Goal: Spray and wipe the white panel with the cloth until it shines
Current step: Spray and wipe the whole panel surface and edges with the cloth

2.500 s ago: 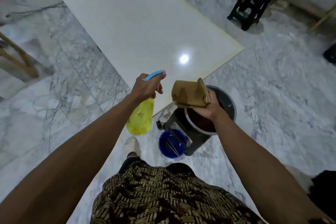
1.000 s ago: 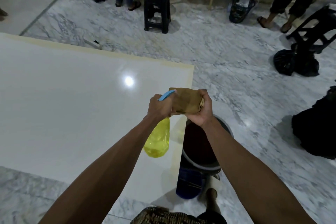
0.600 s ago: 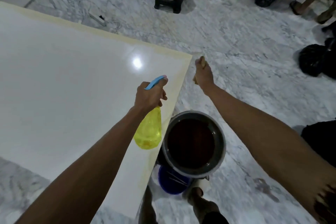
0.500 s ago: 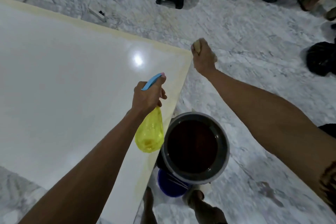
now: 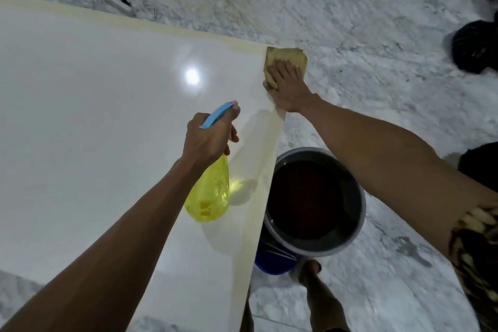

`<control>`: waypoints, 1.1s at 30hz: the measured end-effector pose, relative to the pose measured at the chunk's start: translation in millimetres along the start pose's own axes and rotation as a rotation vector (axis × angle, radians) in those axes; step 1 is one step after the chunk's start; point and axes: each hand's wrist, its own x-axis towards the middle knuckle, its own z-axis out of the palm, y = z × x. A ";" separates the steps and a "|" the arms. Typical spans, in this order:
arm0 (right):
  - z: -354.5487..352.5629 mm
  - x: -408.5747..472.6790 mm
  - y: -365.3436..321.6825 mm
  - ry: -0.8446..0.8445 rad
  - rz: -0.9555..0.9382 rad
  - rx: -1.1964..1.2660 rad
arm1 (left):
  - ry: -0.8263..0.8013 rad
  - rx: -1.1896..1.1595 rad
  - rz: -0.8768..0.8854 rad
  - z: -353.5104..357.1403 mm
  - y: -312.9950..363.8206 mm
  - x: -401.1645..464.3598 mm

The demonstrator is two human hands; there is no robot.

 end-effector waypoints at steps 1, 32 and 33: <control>2.7 -12.0 -6.5 0.005 -0.005 0.006 | -0.022 0.004 0.000 -4.1 -0.6 -2.7; 129.8 -461.9 -254.6 -0.326 -0.106 0.110 | -0.138 0.144 -0.020 -74.8 -144.8 -280.2; 128.4 -479.7 -262.3 -0.375 -0.106 0.147 | -0.142 0.129 -0.031 -74.6 -150.9 -292.5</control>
